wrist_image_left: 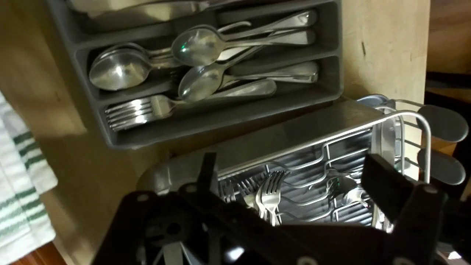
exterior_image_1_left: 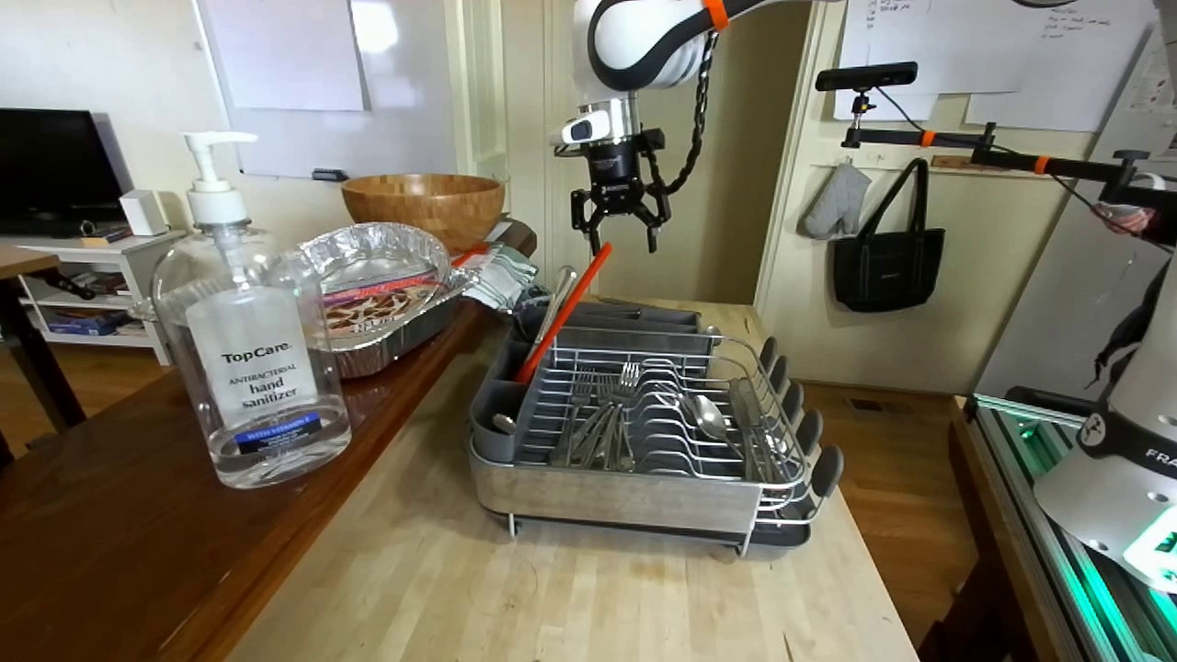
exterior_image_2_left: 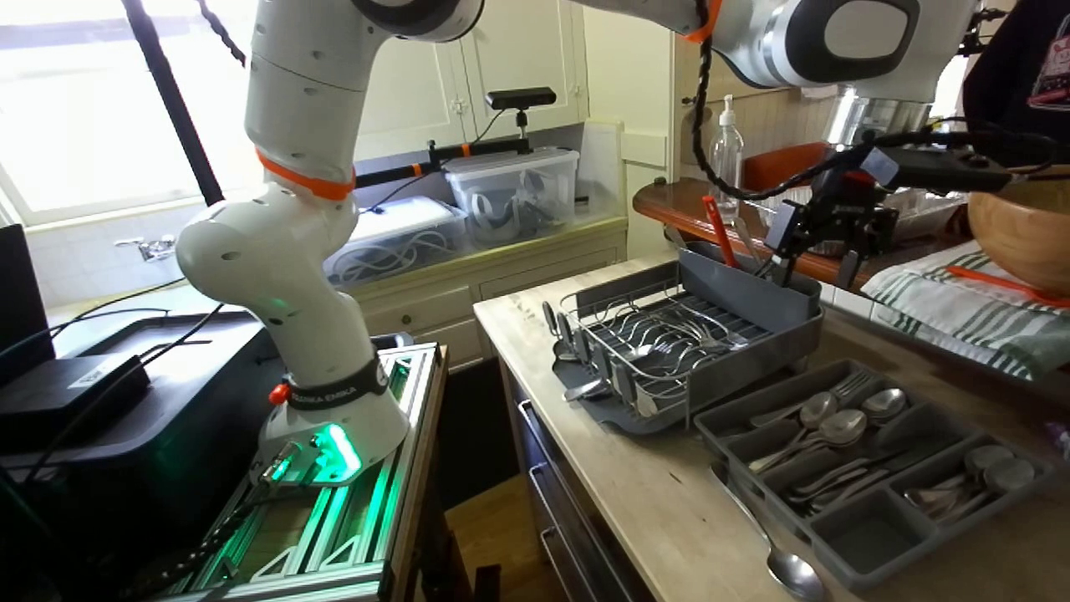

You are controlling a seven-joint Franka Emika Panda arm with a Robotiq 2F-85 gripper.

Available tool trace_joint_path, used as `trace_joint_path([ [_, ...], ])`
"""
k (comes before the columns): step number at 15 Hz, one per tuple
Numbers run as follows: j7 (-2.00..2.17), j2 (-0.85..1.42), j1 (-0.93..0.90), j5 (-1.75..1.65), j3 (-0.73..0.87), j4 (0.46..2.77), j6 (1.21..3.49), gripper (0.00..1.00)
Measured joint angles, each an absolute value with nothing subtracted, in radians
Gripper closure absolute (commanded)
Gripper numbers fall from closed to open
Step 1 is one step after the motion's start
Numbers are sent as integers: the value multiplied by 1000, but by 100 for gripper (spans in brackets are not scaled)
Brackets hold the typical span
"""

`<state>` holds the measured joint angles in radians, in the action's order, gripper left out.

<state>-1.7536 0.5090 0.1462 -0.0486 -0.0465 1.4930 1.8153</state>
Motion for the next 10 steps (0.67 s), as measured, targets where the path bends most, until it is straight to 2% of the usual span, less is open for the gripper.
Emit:
trace_joint_path([
  [6, -1908, 509, 121, -122, -52, 1454, 1760, 0],
  [10, -2056, 426, 120, -194, -49, 1520, 1757, 0],
])
